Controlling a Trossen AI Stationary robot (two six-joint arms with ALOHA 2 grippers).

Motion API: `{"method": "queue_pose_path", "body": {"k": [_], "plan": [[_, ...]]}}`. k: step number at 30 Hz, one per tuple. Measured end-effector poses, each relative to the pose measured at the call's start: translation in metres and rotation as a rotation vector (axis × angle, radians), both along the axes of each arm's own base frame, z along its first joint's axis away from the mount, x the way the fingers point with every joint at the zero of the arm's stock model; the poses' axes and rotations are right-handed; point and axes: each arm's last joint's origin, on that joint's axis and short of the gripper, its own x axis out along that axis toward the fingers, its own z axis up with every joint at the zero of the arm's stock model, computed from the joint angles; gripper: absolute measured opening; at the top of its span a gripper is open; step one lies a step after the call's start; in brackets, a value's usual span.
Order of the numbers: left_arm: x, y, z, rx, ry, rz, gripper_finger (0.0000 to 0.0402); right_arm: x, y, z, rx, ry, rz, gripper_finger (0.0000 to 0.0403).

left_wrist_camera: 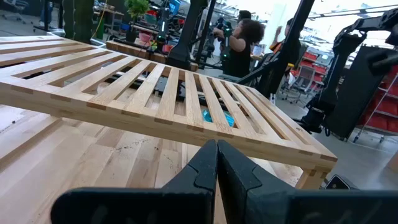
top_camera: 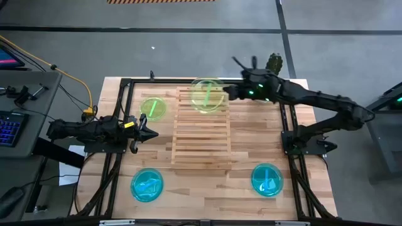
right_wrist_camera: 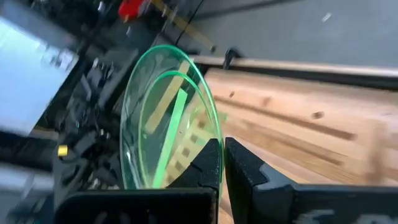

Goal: Place and stack plates onto a shelf
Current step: Put the right green plate on the shelf

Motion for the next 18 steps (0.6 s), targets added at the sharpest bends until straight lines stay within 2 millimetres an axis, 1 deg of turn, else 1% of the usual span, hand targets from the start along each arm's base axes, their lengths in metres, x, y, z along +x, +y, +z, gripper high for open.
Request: {"method": "queue_pose_path", "body": {"k": [4, 8, 13, 15, 18], "plan": [[0.000, 0.000, 0.000, 0.000, 0.000, 0.000, 0.0003, 0.019, -0.028, -0.025, 0.070, 0.053, 0.117, 0.0000], [0.000, 0.000, 0.000, 0.000, 0.000, 0.000, 0.0003, 0.025, -0.054, -0.046, 0.126, 0.103, 0.155, 0.0000], [0.000, 0.000, 0.000, 0.000, 0.000, 0.000, 0.0003, 0.022, -0.078, -0.060, 0.172, 0.118, 0.184, 0.0000], [0.000, 0.000, 0.000, 0.000, 0.000, 0.000, 0.0003, 0.018, -0.085, -0.059, 0.176, 0.108, 0.203, 0.0000], [0.000, 0.000, 0.000, 0.000, 0.000, 0.000, 0.0003, 0.006, -0.090, -0.056, 0.178, 0.116, 0.232, 0.0000]]}}
